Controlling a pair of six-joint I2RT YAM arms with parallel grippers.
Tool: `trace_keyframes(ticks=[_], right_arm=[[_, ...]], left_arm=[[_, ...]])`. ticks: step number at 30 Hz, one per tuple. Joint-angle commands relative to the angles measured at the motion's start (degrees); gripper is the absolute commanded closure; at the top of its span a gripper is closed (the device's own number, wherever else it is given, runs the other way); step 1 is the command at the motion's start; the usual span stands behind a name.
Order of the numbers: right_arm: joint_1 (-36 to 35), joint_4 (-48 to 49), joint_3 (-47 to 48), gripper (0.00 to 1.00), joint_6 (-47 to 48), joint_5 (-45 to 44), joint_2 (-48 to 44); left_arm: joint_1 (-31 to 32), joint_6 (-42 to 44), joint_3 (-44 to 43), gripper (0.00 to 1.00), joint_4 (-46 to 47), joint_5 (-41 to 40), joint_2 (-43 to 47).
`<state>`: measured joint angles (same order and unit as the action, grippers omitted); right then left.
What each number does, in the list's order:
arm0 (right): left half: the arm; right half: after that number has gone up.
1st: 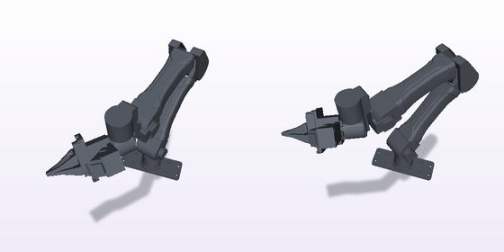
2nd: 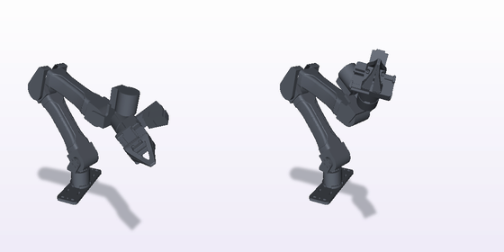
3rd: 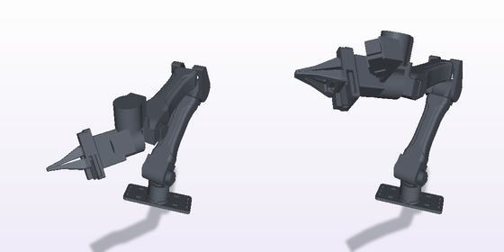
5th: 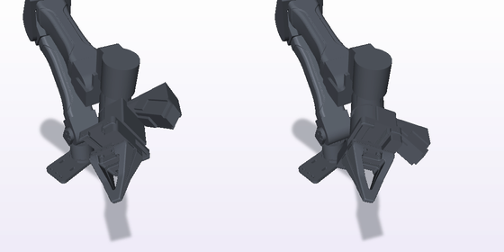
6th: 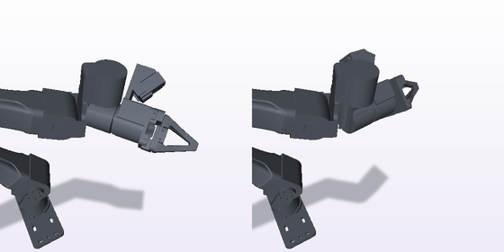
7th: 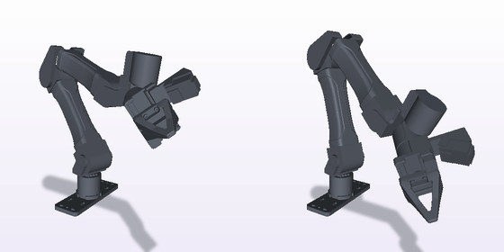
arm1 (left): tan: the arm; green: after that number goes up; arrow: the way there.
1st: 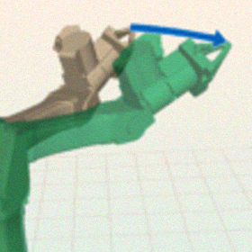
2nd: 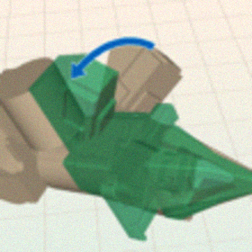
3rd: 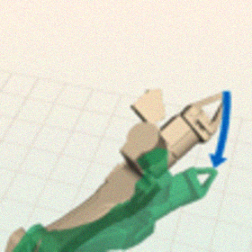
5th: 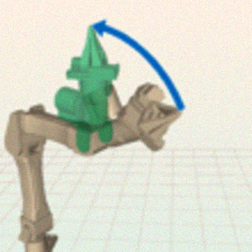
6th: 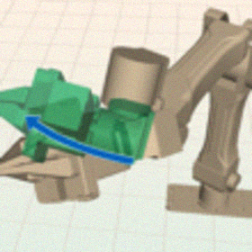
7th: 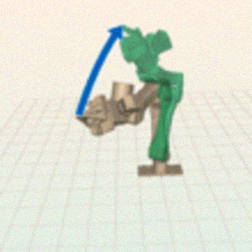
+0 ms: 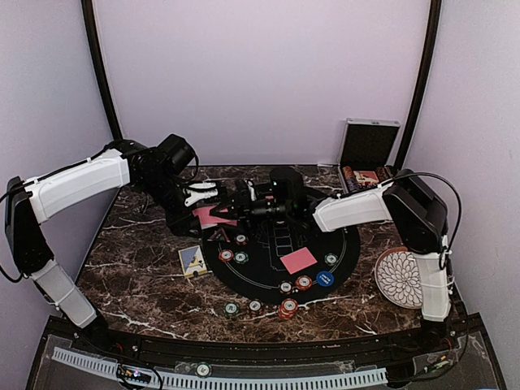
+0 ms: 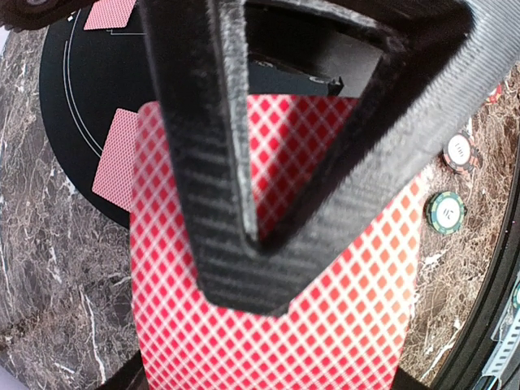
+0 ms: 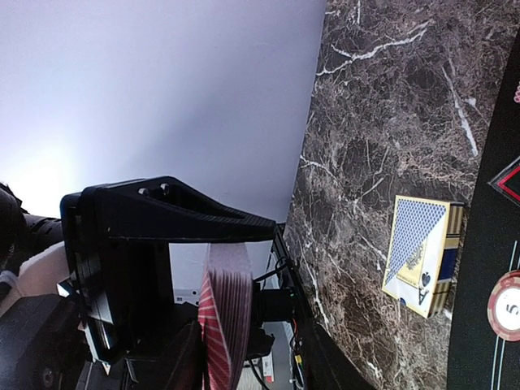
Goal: Distribute texas hold em gaming equipment
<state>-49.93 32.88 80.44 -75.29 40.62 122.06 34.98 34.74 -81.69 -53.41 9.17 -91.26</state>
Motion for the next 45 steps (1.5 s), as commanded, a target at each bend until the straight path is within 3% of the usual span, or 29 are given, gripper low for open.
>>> trace_keyframes(ticks=[1, 9, 17, 32, 45], right_arm=[[0.6, 0.3, -1.5, 0.62, 0.6, 1.0, -3.1], [1.3, -0.1, -2.1, 0.85, 1.1, 1.8, -5.0], [3.3, -1.6, -3.9, 1.0, 2.4, 1.9, -7.7], [10.4, -5.8, -4.5, 1.0, 6.0, 1.3, -7.7], [10.2, -16.2, 14.0, 1.0, 10.4, -2.4, 8.5]], left_arm=[[-0.2, 0.4, 0.0, 1.0, 0.8, 0.2, 2.5], [-0.2, 0.4, 0.0, 1.0, 0.9, 0.0, 2.5], [-0.2, 0.6, 0.7, 1.0, 0.5, -0.3, 2.8], [-0.2, 1.0, 1.7, 1.0, -0.2, -1.4, 4.0], [-0.2, 1.2, 1.4, 1.0, -0.9, -0.5, 4.2]])
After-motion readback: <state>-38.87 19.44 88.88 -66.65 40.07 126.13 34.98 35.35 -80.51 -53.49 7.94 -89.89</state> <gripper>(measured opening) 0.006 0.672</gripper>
